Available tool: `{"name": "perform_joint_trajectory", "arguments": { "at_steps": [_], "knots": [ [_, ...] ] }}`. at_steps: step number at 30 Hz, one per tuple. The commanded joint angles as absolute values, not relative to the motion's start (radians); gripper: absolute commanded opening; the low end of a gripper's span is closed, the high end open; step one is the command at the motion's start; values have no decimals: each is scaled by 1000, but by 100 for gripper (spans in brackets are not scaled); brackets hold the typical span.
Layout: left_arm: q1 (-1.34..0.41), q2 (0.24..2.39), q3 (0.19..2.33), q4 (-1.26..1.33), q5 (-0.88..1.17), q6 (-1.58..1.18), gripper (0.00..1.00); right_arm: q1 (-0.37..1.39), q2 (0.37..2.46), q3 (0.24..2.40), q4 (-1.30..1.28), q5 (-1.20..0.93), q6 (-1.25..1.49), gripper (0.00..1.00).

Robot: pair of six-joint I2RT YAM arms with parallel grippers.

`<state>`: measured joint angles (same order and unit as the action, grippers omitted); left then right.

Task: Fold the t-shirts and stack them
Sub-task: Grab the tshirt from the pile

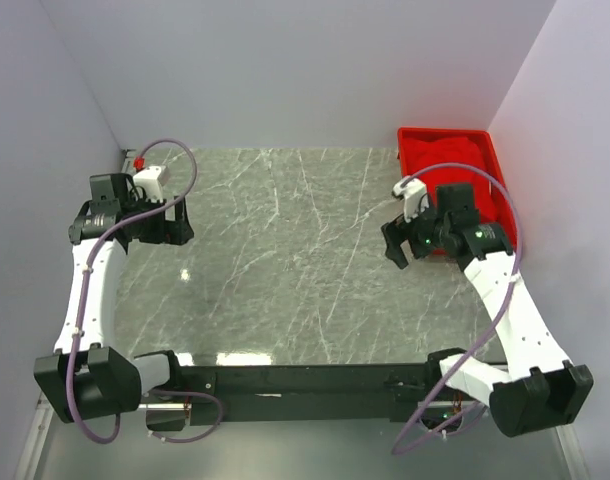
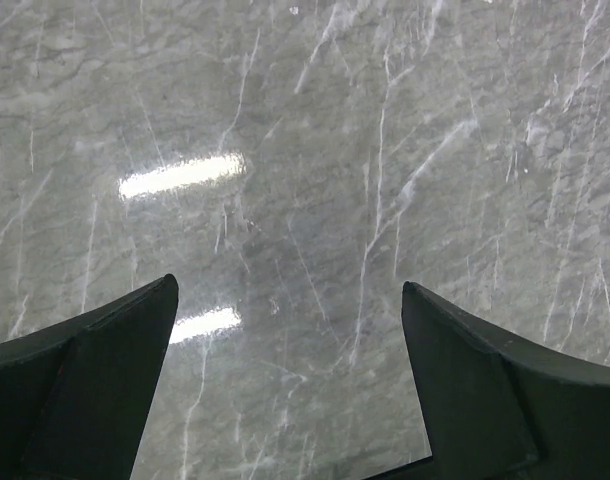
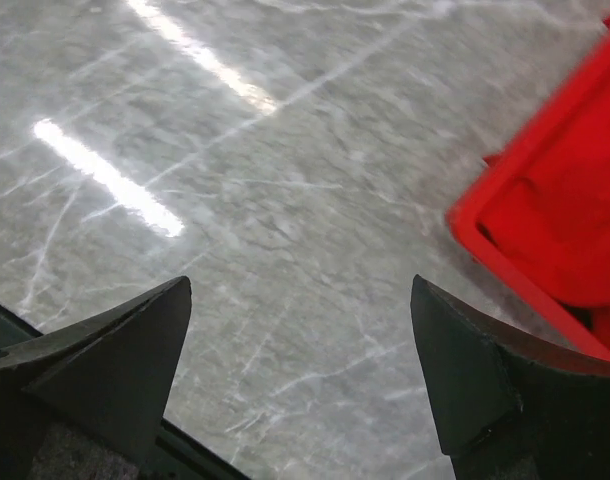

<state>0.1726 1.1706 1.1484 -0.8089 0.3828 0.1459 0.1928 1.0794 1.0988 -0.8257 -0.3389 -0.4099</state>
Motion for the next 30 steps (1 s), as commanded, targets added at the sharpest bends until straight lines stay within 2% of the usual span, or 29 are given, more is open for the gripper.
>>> {"name": "perform_joint_trajectory", "arguments": {
  "at_steps": [1, 6, 9, 16, 24, 30],
  "knots": [
    [169, 1206, 1222, -784, 388, 157, 99, 108, 1135, 1216, -828, -298, -377, 96],
    [167, 1278, 1310, -807, 445, 138, 100, -141, 1319, 1399, -926, -288, -331, 96],
    [169, 1290, 1321, -798, 446, 130, 99, -240, 1388, 1471, -920, -201, -262, 96],
    [169, 1330, 1347, -813, 440, 133, 99, -319, 1506, 1525, -868, 80, -104, 96],
    [167, 1410, 1448, -859, 449, 135, 99, -373, 1692, 1650, -897, -102, -48, 96],
    [167, 1411, 1445, -844, 446, 114, 99, -377, 1787, 1758, -890, -146, -43, 96]
  ]
}}
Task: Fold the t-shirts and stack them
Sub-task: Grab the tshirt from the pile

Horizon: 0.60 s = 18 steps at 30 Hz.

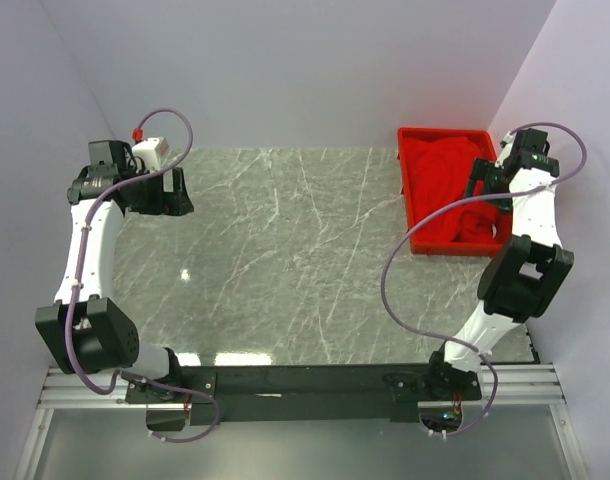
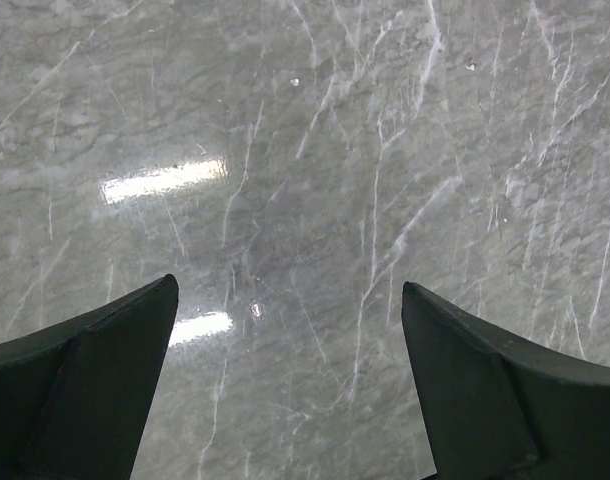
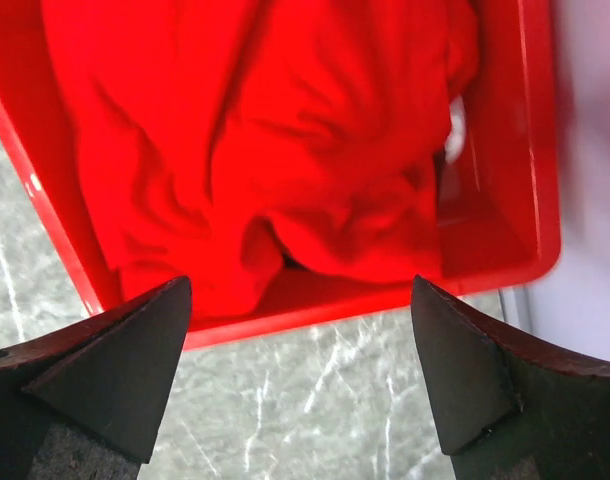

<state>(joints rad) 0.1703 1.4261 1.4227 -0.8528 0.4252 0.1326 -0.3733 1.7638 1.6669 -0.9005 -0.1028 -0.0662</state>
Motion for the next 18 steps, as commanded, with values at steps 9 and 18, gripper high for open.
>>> {"name": "perform_joint_trajectory", "arguments": {
  "at_steps": [9, 18],
  "knots": [
    [169, 1382, 1384, -824, 407, 110, 99, -374, 1917, 1822, -902, -130, -49, 95],
    [169, 1414, 1388, -813, 390, 94, 99, -376, 1970, 1783, -891, -101, -55, 88]
  ]
}}
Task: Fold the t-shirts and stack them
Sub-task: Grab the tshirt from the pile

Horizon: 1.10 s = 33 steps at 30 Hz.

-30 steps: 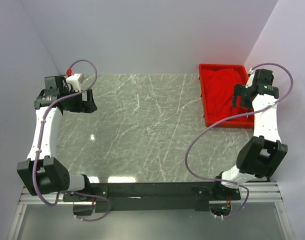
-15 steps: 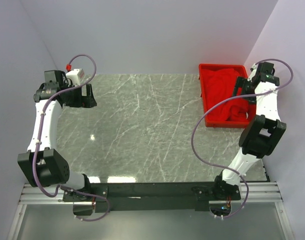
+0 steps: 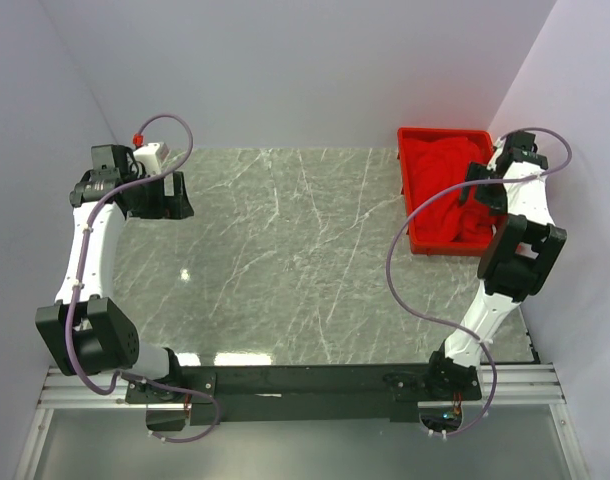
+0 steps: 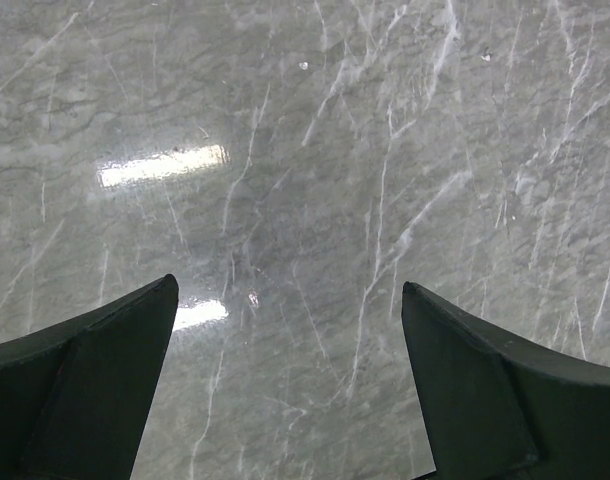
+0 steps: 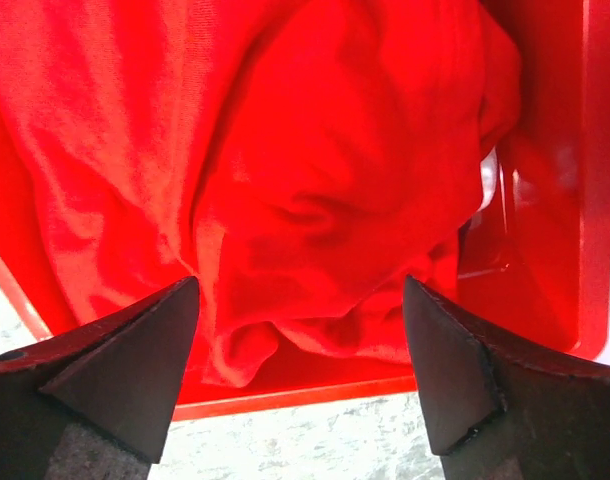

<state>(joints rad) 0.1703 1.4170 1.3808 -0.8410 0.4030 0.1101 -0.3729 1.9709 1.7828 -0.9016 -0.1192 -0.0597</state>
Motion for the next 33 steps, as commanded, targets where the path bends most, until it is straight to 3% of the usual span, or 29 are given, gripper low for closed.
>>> {"name": "perform_joint_trajectory", "arguments": {
  "at_steps": [1, 8, 11, 18, 22, 25, 33],
  "knots": [
    [167, 1419, 1387, -811, 388, 91, 99, -376, 1971, 1776, -887, -100, -55, 87],
    [169, 1427, 1379, -808, 380, 81, 99, -376, 2025, 1816, -890, -98, -55, 79],
    [169, 1437, 1391, -815, 376, 80, 99, -377, 2043, 1831, -890, -98, -55, 68],
    [169, 1440, 1407, -819, 367, 78, 99, -376, 2000, 1830, -916, -126, -63, 18],
    [169, 1430, 1404, -815, 377, 75, 99, -379, 1867, 1789, -920, -133, -52, 11],
    [169, 1422, 1401, -808, 391, 74, 99, -380, 1791, 1786, -910, -109, -46, 0],
    [169, 1407, 1388, -790, 408, 66, 99, -380, 1672, 1844, -864, -140, -32, 0]
  ]
}}
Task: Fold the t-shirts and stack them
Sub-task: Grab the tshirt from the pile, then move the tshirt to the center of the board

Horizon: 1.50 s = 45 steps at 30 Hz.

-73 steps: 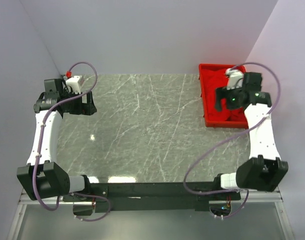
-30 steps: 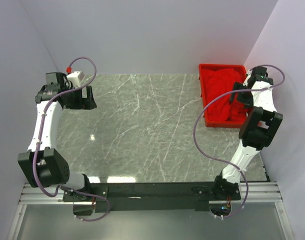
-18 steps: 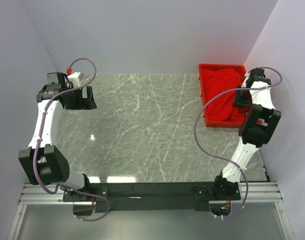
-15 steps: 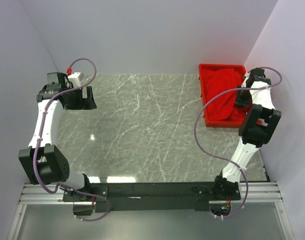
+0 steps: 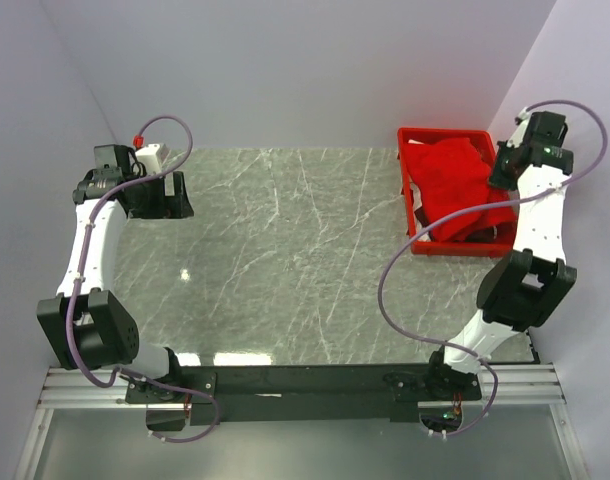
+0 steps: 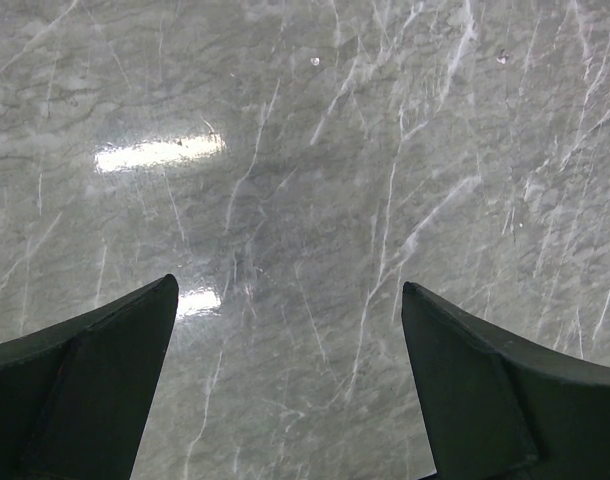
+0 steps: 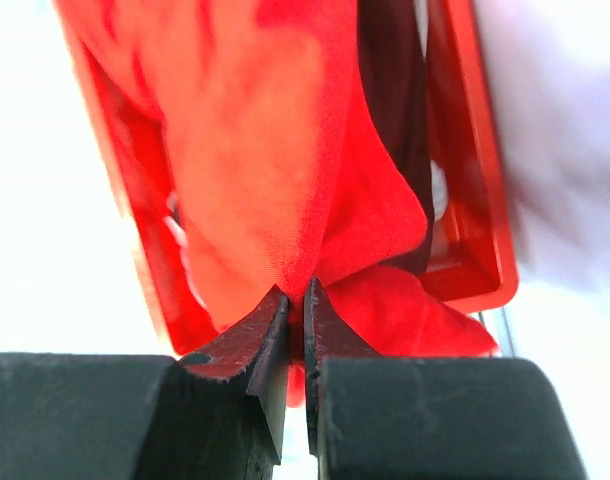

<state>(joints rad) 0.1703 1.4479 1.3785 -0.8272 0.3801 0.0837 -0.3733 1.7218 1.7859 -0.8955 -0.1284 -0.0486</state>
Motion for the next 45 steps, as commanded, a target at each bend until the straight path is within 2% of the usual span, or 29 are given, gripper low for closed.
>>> {"name": "perform_joint_trajectory", "arguments": {
  "at_steps": [1, 9, 15, 21, 29, 35, 40, 45],
  "knots": [
    [167, 1405, 1388, -787, 411, 63, 99, -379, 1666, 1856, -858, -158, -28, 0],
    [170, 1411, 1419, -795, 402, 37, 99, -354, 1629, 2012, -707, -336, 52, 0],
    [205, 1425, 1465, -798, 446, 8, 99, -270, 1605, 2143, -557, -422, 58, 0],
    [267, 1459, 1526, -811, 537, -48, 99, -128, 1551, 2168, -428, -446, 41, 0],
    [365, 1425, 1540, -785, 670, -71, 99, 73, 1483, 2184, -162, -462, 164, 0],
    [387, 1359, 1536, -746, 683, -64, 99, 221, 1545, 2330, -25, -439, 288, 0],
    [422, 1341, 1549, -739, 706, -83, 99, 368, 1632, 2434, 60, -397, 288, 0],
    [454, 1316, 1557, -753, 719, -71, 99, 466, 1622, 2330, 106, -368, 224, 0]
  ]
}}
